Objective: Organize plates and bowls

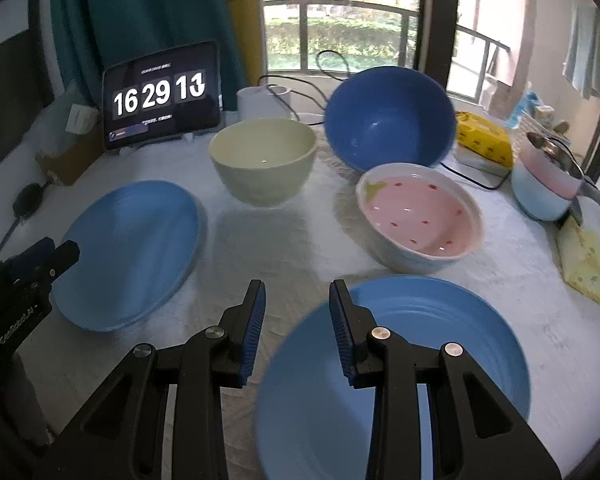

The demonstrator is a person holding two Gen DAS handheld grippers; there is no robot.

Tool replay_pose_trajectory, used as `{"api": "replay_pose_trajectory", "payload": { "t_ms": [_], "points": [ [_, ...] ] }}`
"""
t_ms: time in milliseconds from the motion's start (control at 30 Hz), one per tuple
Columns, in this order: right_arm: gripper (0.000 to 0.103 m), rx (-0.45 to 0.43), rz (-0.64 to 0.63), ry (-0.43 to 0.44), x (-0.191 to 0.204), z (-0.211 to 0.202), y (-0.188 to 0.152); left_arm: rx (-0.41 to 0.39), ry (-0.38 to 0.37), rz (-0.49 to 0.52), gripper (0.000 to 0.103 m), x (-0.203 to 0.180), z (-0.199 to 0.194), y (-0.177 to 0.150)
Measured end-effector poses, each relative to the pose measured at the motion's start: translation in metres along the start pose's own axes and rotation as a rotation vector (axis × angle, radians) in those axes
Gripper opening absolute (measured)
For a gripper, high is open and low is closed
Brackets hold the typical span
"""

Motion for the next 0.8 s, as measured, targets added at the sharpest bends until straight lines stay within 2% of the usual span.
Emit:
{"api": "replay_pose_trajectory", "payload": {
  "t_ms": [400, 800],
  "points": [
    [0.035, 0.036, -0.046, 0.011, 0.032, 0.023, 0.015, 0.021, 0.024, -0.050, 0.046, 0.039, 0.022, 0.006],
    [0.035, 0.055, -0.051, 0.046, 0.056, 0.044, 0.025, 0.077, 0.015, -0.082, 0.046, 0.054, 0.048, 0.012]
  ]
}}
Point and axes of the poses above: each gripper's, at about its wrist camera, not at the fingertips, and z roughly the way its jaws point, x to its left, y to its top, the point moved 8 cm from there along z, roughly the way its jaws point, and after that the axes turned 12 degrees about x, right-handed, at the moved point
